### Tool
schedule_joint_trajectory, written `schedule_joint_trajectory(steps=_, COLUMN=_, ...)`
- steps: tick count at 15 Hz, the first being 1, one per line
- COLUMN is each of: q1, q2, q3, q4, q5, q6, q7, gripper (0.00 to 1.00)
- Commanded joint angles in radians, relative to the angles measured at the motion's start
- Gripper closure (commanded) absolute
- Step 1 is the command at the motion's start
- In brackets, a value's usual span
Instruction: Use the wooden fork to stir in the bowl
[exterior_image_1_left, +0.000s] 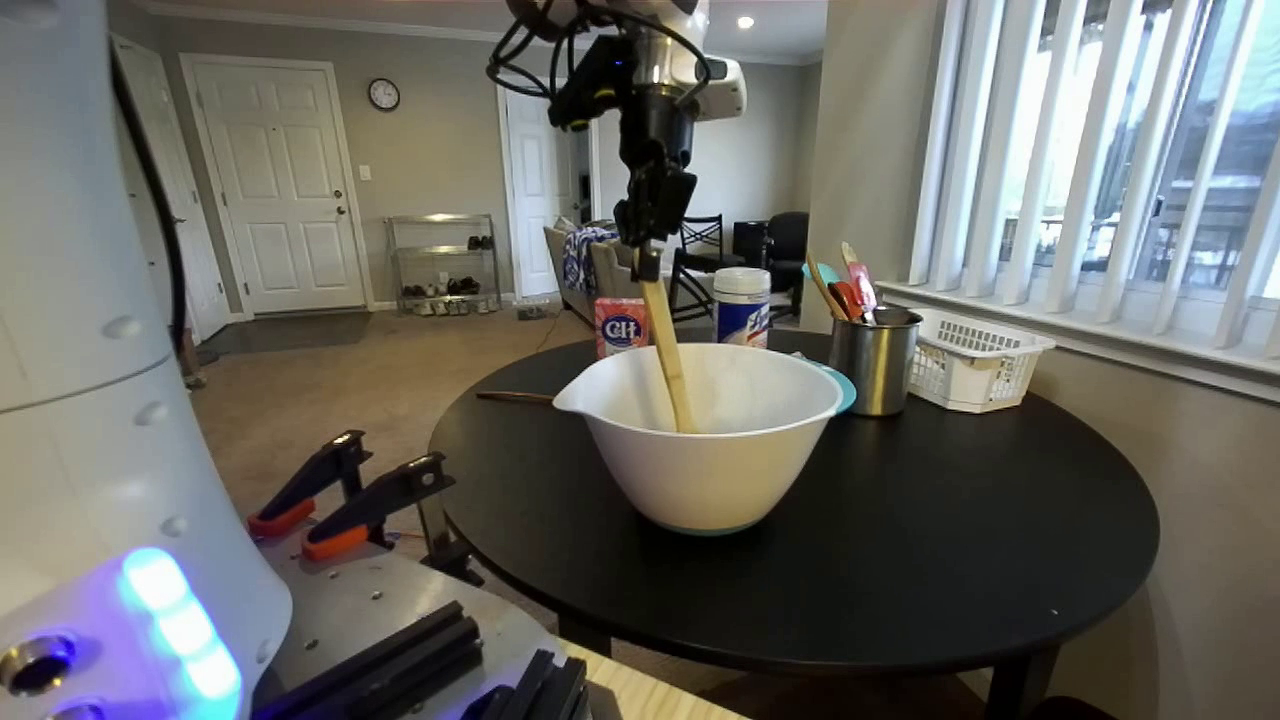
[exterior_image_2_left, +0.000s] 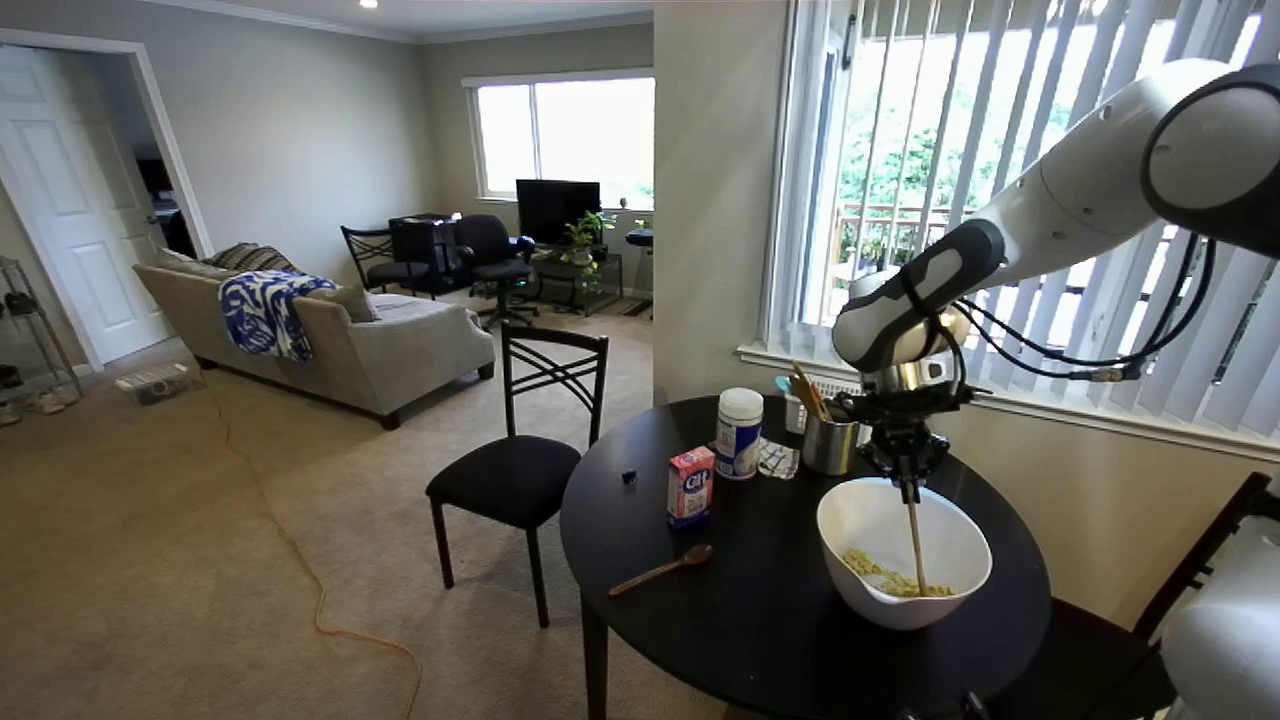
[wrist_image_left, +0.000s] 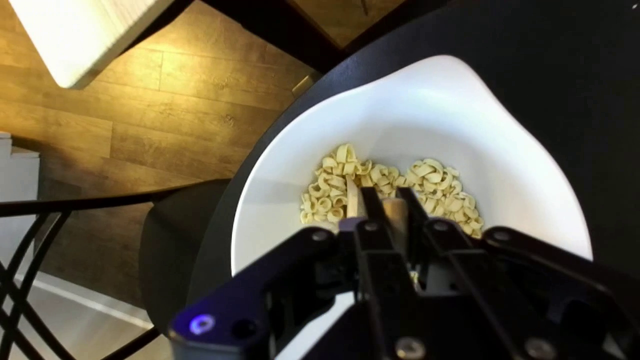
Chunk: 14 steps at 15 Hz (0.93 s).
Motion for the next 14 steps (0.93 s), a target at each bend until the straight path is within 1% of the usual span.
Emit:
schedule_joint_trajectory(steps=1, q1=-0.007, q2=0.011, q3=0.007, q4=0.028, q5=0.099, q6=-0.059, q7=-0.039, gripper=0.97)
schedule_joint_trajectory(steps=8, q1=-0.019, q2=0.002, q3=0.005, q4=0.035, q5=0.271, q6=-0.027, q7=-0.097, gripper=0.97)
schedule_joint_trajectory(steps=14, q1=-0.028, q2=0.007, q3=-0.006, q4=0.021, q5=0.360, q6=0.048, q7=-0.095, gripper=0.97)
